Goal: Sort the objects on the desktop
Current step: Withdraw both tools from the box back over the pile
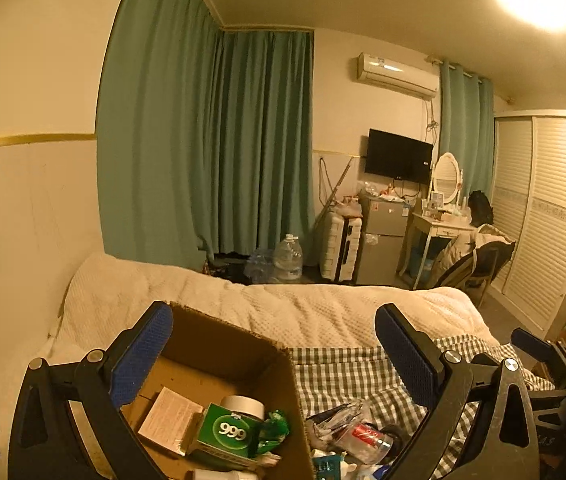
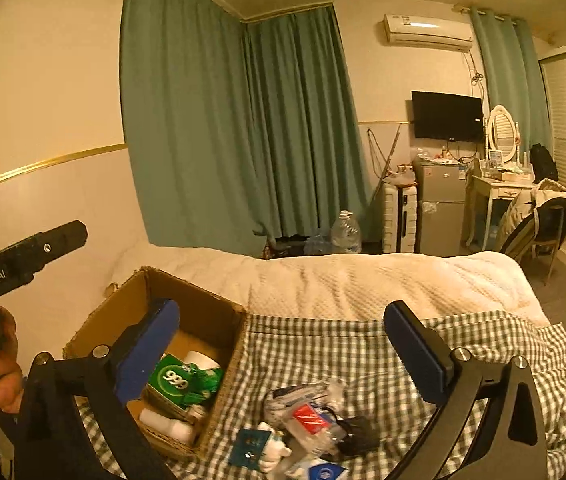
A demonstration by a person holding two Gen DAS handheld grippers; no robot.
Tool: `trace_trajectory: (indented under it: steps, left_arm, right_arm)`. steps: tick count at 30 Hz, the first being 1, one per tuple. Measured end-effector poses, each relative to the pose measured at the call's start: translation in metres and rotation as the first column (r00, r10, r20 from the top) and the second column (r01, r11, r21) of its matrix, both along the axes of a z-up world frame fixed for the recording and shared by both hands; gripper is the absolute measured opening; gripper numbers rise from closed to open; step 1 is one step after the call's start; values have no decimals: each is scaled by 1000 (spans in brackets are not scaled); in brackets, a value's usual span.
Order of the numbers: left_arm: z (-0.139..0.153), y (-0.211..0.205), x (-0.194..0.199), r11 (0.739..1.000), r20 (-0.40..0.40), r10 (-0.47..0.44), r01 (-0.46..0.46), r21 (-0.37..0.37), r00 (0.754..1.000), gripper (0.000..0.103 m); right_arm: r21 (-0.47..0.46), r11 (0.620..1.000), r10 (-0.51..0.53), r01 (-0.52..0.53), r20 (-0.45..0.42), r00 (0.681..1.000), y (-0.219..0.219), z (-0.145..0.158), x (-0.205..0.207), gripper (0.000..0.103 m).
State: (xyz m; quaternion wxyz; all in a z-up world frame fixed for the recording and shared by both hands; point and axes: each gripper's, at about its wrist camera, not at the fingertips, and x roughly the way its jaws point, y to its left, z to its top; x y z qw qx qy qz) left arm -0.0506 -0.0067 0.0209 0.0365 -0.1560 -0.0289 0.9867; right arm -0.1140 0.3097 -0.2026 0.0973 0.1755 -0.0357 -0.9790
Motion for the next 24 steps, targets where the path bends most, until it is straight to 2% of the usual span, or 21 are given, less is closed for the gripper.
trace_trajectory:
  steps: [6, 13, 17, 22, 24]
  left_arm:
    - [-9, 18, 5, 1000, 1, -2, 2, -10, 1000, 103]
    - [-35, 37, 1, 999, 73, -38, 39, -10, 997, 103]
    - [-56, 55, 6, 998, 79, -27, 31, -56, 997, 103]
    - [-92, 74, 16, 996, 80, -39, 45, -76, 996, 103]
    - [-108, 77, 17, 997, 107, -37, 44, -67, 994, 103]
  right_arm:
    - [9, 1000, -20, 20, 2, 1000, 18, -5, 5, 103]
    - [-5, 1000, -8, 8, 41, 999, 31, -24, 4, 103]
    - [-4, 1000, 7, -6, 56, 998, 34, -37, 4, 103]
    - [30, 999, 9, -11, 73, 997, 37, -57, 5, 102]
    - [26, 1000, 2, -4, 90, 996, 43, -66, 2, 102]
